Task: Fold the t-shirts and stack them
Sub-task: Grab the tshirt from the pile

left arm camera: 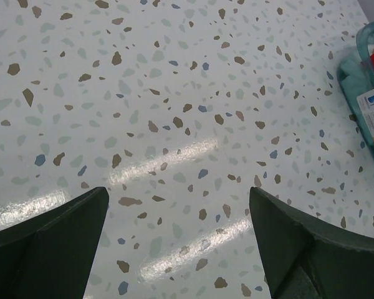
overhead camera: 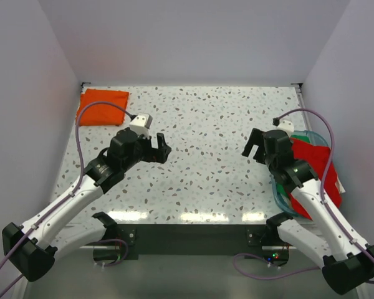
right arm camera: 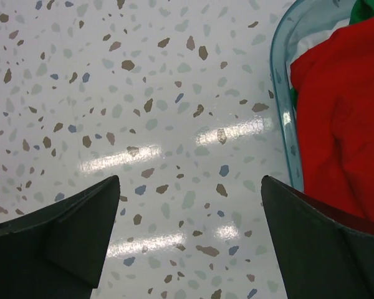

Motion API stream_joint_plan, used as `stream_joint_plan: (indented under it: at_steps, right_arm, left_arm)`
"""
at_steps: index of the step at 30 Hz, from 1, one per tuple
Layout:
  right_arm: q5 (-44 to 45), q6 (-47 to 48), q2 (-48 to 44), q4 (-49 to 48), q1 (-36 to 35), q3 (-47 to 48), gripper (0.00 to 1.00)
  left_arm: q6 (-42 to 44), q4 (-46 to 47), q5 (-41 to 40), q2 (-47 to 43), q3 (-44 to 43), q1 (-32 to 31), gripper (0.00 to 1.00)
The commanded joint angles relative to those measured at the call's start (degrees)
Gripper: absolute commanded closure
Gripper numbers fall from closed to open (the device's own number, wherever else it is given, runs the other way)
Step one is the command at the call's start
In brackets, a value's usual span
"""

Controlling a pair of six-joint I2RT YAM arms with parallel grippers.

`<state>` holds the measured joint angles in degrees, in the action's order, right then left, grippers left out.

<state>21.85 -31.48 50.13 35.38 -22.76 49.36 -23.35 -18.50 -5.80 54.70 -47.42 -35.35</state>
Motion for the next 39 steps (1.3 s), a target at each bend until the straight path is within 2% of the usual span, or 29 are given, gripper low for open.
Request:
stream_joint_plan:
  at_steps: [1,5,8,11,12,15,18,24,31,34,35,37,38,39]
  right_arm:
    - [3.6,0.4,-0.6,0.7,0.2,1.9,0.01]
    - [3.9,2.6,3.1,1.1,0.2,4.8,0.01]
    - [10.0,3.5,10.0,3.9,1.3,10.2,0.01]
    - [8.9,5.4,16.7,6.2,11.0,15.0,0.01]
    - [7.7,5.9,17.8,5.0,18.1,15.3,0.02]
    - [5.6,6.5,19.5,4.3,29.9,16.3,0.02]
    - [1.3,4.2,21.2,3.0,37.6,16.0,0.02]
    - [8.6,-0.1,22.3,1.5,41.4,11.8,0.02]
    - [7.5,-4.0,23.4,-2.3,42.4,4.5,0.04]
    - [4.6,-4.0,22.4,-4.1,42.3,2.5,0.19]
    - [4.1,-3.9,21.9,-4.2,42.4,2.4,0.34]
    - [2.4,-3.1,19.8,-3.7,42.4,2.8,0.52]
    - [2.2,-2.9,18.9,-3.1,42.4,3.4,0.70]
    - [2.1,-2.2,17.0,-1.6,42.4,4.8,0.78]
  left_arm:
    - [1.2,1.5,2.4,-1.8,0.3,0.2,0.00]
    - [1.5,1.2,2.7,-1.9,0.4,0.2,0.00]
    - [1.5,1.0,3.0,-2.0,0.4,0.3,0.00]
    - [1.6,0.7,2.8,-2.1,0.4,0.3,0.00]
    - [1.6,0.5,2.7,-2.1,0.4,0.3,0.00]
    - [1.7,0.2,2.9,-2.1,0.3,0.2,0.00]
    - [1.6,0.3,3.3,-2.0,0.7,0.3,0.00]
    - [1.6,0.5,4.9,-1.4,0.7,0.2,0.00]
    - [1.6,0.7,5.5,-0.7,0.7,0.3,0.00]
    - [1.6,0.6,5.5,-0.7,0.9,0.3,0.00]
    - [1.6,0.6,5.5,-0.7,0.9,0.3,0.00]
    - [1.5,0.6,5.5,-0.9,0.9,0.2,0.00]
    - [1.5,0.6,5.5,-0.9,0.9,0.3,0.00]
    - [1.5,0.6,5.5,-1.0,0.9,0.3,0.00]
